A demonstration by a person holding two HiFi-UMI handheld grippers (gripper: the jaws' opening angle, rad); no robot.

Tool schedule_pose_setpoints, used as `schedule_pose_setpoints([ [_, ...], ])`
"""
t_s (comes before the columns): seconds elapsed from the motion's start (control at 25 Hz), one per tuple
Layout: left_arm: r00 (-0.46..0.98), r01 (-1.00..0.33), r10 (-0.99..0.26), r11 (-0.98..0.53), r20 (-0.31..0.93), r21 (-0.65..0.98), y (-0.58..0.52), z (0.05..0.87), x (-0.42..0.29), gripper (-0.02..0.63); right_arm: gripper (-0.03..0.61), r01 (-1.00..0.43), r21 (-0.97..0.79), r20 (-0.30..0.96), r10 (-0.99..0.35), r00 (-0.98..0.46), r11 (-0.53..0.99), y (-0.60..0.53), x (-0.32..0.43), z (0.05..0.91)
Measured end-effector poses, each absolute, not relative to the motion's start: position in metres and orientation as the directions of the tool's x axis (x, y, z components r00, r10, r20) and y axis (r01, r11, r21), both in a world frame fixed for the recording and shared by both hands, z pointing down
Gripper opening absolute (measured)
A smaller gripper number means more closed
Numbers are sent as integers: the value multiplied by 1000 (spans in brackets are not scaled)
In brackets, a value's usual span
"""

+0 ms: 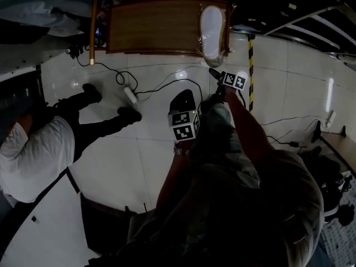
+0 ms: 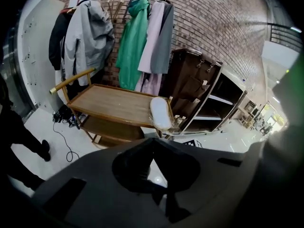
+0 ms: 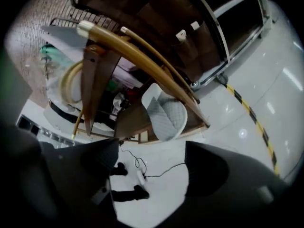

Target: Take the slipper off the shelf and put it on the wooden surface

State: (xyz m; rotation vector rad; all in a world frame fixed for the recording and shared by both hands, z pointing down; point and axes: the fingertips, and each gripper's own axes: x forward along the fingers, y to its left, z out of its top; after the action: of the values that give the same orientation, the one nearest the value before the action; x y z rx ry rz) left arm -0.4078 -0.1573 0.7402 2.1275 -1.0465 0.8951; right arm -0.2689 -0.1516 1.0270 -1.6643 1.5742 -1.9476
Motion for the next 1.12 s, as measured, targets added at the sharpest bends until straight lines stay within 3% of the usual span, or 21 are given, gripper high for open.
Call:
schedule_pose_setpoints([
  [0.16,493,-819,-435,-526,753,232,-161,688,-389,3,369,-679,-653,705,-597,-383,-335,-107,-257,947],
  [0.24,513,-809,-450,-539,731,236,-166,659,-383,3,292,-750,-607,710,-603,-363,-263,-96,-253,890],
  [0.28,527,-801,-456,-548,718,240,-169,646,-378,3,284,-778,-584,705,-620,-344,-232,-96,-249,861],
  [0.36,558,-781,-457,-573,693,251,-177,624,-370,3,276,-826,-530,688,-666,-288,-190,-106,-243,803],
  [0.44,593,-751,-446,-607,671,261,-184,609,-364,3,336,-869,-466,668,-710,-224,-164,-123,-242,750],
  [0.52,632,-711,-422,-650,650,269,-187,595,-359,3,351,-892,-435,631,-748,-206,-122,-140,-252,698],
  [0.6,661,-671,-396,-692,638,266,-187,582,-361,3,294,-890,-447,574,-791,-210,-87,-153,-271,647],
  [0.68,676,-646,-384,-719,629,255,-189,568,-371,3,183,-893,-440,536,-825,-177,-94,-160,-290,606],
  [0.84,684,-620,-370,-749,629,234,-187,557,-395,3,3,-928,-334,566,-822,-57,-166,-149,-324,571],
  [1.12,701,-588,-358,-779,617,217,-165,551,-395,3,0,-944,-279,606,-795,-29,-178,-120,-354,548],
])
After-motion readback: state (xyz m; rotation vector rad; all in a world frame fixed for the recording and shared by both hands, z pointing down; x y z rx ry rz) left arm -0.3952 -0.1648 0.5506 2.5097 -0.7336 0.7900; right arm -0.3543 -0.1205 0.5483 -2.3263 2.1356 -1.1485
